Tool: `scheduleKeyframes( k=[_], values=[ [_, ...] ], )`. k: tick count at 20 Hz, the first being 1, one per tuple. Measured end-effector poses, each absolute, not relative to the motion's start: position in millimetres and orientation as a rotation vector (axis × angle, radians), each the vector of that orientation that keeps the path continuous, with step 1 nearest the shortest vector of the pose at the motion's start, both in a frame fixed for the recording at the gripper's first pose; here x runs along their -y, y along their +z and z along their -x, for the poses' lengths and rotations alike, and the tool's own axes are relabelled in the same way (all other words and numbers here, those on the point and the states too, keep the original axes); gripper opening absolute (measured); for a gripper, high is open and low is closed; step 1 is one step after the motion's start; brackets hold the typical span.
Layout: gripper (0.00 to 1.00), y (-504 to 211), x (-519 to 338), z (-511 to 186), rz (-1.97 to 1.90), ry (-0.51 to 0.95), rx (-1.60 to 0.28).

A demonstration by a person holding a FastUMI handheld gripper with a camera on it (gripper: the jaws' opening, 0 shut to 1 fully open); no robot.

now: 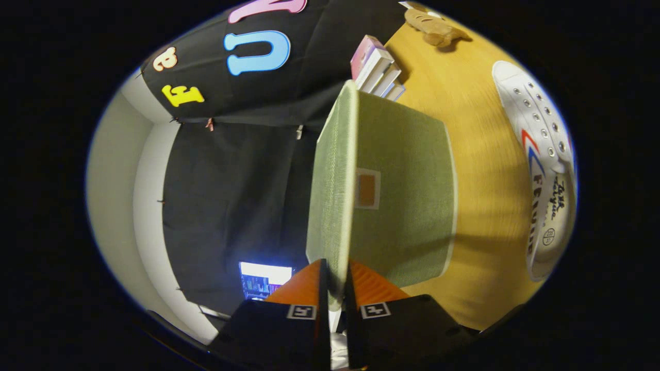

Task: Open the storage box then place both shoes into the box .Put the left shoe in first, then the right shoe, with the right side of both shoes facing outward in a uniform manner.

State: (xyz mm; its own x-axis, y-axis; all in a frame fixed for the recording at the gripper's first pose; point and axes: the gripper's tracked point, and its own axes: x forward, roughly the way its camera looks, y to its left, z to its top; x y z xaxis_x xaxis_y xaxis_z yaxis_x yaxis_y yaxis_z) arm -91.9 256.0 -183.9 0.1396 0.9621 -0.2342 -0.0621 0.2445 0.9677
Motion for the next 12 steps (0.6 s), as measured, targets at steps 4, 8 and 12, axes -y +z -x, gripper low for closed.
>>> scheduleKeyframes(
  k=[4, 8, 12],
  values=[
    [0.10, -179, -260, 101, -0.966, 0.938, -1.213],
    [0.05, -157, -265, 107, -0.934, 0.911, -1.195],
    [0.05, -118, -278, 107, -0.923, 0.899, -1.170]
  ],
)
